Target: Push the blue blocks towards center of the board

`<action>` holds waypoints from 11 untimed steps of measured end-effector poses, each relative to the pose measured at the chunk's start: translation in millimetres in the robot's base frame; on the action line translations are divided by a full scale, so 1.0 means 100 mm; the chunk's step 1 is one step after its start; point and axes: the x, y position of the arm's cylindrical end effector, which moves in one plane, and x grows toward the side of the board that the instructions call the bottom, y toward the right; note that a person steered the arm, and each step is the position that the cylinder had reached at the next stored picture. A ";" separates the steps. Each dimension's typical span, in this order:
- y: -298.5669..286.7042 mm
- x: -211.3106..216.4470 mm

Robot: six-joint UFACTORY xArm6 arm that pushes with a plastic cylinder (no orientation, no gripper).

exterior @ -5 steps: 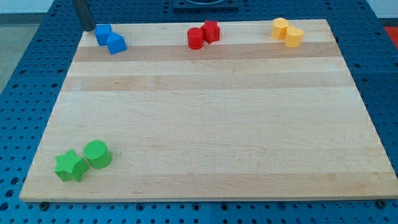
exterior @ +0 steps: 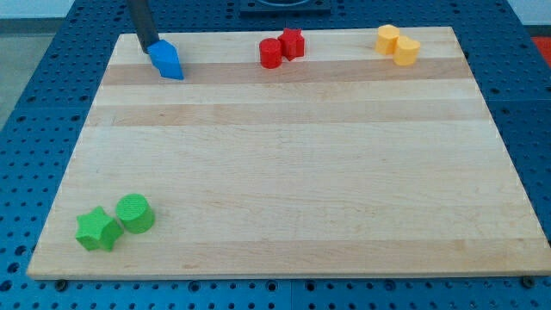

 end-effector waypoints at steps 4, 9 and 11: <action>0.80 0.85; 2.76 0.72; 2.99 -0.16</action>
